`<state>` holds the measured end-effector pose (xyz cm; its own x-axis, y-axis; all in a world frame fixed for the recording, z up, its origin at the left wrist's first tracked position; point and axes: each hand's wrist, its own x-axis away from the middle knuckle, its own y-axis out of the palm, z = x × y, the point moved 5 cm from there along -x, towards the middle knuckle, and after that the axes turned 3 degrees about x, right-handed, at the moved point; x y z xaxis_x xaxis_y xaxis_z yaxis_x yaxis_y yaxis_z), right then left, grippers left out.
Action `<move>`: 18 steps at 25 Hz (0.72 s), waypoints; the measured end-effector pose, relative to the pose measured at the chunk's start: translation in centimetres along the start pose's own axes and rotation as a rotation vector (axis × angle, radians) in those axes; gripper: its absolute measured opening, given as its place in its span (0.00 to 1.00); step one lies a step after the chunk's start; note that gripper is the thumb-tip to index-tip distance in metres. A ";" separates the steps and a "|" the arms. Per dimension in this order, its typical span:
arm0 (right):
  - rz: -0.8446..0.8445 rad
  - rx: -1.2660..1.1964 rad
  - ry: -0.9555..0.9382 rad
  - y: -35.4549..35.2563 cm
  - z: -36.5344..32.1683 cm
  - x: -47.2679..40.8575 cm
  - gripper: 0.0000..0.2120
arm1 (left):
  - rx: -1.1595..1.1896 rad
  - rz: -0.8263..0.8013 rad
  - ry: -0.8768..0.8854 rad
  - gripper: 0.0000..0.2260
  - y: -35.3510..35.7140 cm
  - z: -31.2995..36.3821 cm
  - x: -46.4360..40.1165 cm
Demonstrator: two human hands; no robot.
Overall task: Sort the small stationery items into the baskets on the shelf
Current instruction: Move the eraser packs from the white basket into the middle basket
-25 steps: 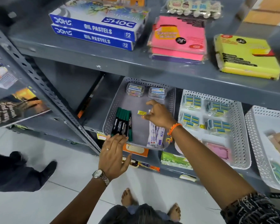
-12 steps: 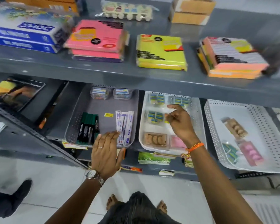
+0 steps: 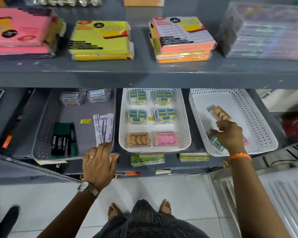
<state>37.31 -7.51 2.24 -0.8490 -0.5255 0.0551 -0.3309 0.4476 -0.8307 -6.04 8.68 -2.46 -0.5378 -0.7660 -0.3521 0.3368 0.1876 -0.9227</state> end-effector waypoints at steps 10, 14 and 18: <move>-0.228 0.545 -0.114 1.7 2.4 -0.4 0.22 | 0.003 0.018 -0.047 0.10 0.7 -0.5 -0.5; -0.172 0.498 -0.121 0.7 2.2 0.0 0.16 | 0.009 0.066 -0.025 0.07 0.6 -0.3 -0.4; -0.078 0.427 -0.176 -0.8 1.1 0.8 0.18 | 0.009 0.079 -0.025 0.07 0.9 -0.7 -0.2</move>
<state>37.32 -9.09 2.30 -0.7334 -0.6769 0.0626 -0.1605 0.0829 -0.9836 -6.13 9.43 -3.30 -0.4903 -0.7640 -0.4195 0.3844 0.2424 -0.8908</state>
